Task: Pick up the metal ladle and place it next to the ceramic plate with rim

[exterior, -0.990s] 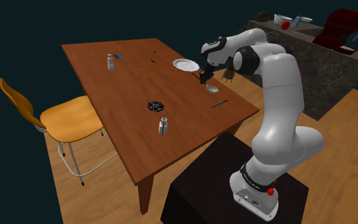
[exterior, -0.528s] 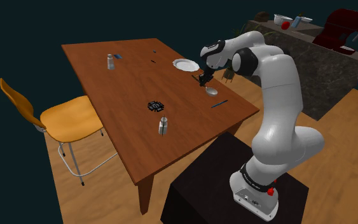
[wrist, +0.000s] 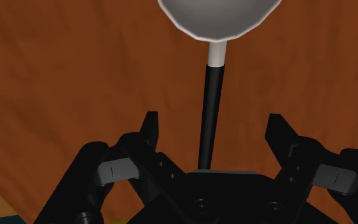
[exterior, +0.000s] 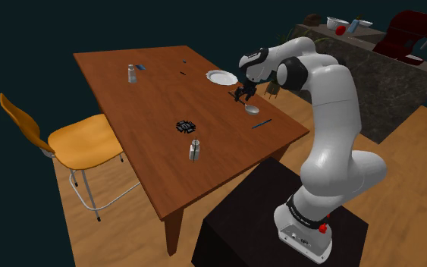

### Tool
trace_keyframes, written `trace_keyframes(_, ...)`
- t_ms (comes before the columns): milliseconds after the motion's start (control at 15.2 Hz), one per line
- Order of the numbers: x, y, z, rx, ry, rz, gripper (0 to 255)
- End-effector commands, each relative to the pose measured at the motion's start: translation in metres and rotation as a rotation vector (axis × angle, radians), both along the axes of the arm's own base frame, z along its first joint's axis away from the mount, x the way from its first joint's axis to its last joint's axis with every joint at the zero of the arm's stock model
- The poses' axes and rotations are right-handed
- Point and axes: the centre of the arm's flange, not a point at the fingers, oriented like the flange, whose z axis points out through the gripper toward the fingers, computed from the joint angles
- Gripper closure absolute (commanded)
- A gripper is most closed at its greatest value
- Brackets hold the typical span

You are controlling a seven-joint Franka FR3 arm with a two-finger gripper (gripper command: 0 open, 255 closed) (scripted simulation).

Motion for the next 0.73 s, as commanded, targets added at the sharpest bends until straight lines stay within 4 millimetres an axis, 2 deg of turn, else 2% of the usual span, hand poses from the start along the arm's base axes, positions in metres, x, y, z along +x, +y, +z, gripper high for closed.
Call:
trace_keyframes(0,0.0,0.0,0.0,0.0,0.0,0.0,0)
trace_keyframes(66,0.0,0.0,0.0,0.0,0.0,0.0,0)
trace_keyframes(330,-0.007,-0.004,0.049,0.0,0.0,0.0,0)
trace_keyframes(660,-0.007,-0.004,0.049,0.0,0.0,0.0,0)
